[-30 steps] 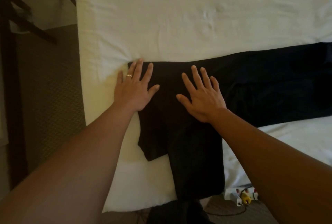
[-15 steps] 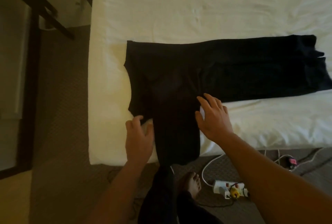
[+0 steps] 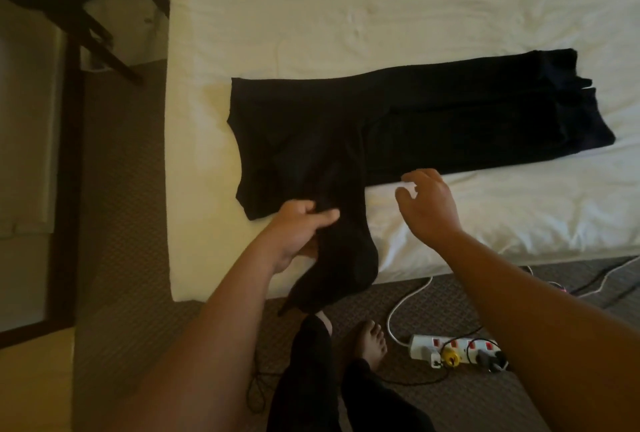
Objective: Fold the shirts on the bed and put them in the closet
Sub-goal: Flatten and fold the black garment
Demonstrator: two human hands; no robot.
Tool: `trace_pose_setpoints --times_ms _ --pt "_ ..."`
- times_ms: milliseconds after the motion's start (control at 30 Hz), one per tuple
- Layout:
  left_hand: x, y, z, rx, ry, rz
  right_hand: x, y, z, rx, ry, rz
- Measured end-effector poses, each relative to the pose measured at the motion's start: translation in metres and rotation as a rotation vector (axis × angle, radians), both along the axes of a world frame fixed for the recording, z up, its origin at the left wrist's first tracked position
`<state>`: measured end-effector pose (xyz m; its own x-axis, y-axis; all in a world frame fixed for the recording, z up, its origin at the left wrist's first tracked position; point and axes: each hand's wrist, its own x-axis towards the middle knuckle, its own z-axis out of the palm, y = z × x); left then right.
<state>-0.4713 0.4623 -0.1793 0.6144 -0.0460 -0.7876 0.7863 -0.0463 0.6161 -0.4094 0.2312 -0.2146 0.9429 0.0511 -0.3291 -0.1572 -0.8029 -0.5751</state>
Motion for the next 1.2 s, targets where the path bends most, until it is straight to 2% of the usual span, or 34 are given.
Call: trace_pose_setpoints --times_ms 100,167,233,267,300,400,467,533,633,733,833,933,1033,1200 --pt "0.063 -0.017 0.009 -0.082 -0.08 0.288 0.022 0.002 0.018 0.084 -0.103 -0.084" --pt "0.107 -0.022 0.017 -0.195 -0.118 0.394 0.036 0.008 0.028 0.14 -0.218 -0.131" --pt "0.138 -0.021 0.019 -0.262 -0.128 0.397 0.044 0.018 0.033 0.159 -0.327 -0.146" --pt "0.15 -0.019 0.017 -0.205 -0.13 0.344 0.045 0.023 0.032 0.146 -0.365 -0.12" --pt "0.159 -0.015 0.013 -0.059 -0.147 0.249 0.044 0.028 0.029 0.123 -0.375 -0.063" --pt "0.166 0.008 -0.002 0.401 -0.276 0.038 0.036 0.041 0.016 -0.027 -0.243 0.247" --pt "0.163 0.027 -0.006 0.567 -0.331 -0.047 0.032 0.051 0.006 -0.175 -0.11 0.4" --pt "0.156 0.049 -0.016 0.665 -0.324 -0.205 0.032 0.064 0.0 -0.27 0.021 0.436" --pt "0.143 0.071 -0.039 0.598 -0.216 -0.37 0.043 0.084 -0.003 -0.397 0.133 0.483" --pt "0.136 0.073 -0.043 0.464 -0.174 -0.228 0.052 0.098 0.0 -0.545 0.174 0.581" --pt "0.139 0.069 -0.042 0.448 -0.149 -0.203 0.056 0.11 -0.001 -0.612 0.241 0.614" --pt "0.143 0.067 -0.043 0.52 -0.122 -0.294 0.072 0.113 0.004 -0.545 0.287 0.565" --pt "0.144 0.067 -0.042 0.634 -0.132 -0.38 0.096 0.107 0.015 -0.394 0.349 0.507" --pt "0.146 0.067 -0.03 0.585 -0.16 -0.328 0.119 0.084 0.019 -0.125 0.468 0.277"
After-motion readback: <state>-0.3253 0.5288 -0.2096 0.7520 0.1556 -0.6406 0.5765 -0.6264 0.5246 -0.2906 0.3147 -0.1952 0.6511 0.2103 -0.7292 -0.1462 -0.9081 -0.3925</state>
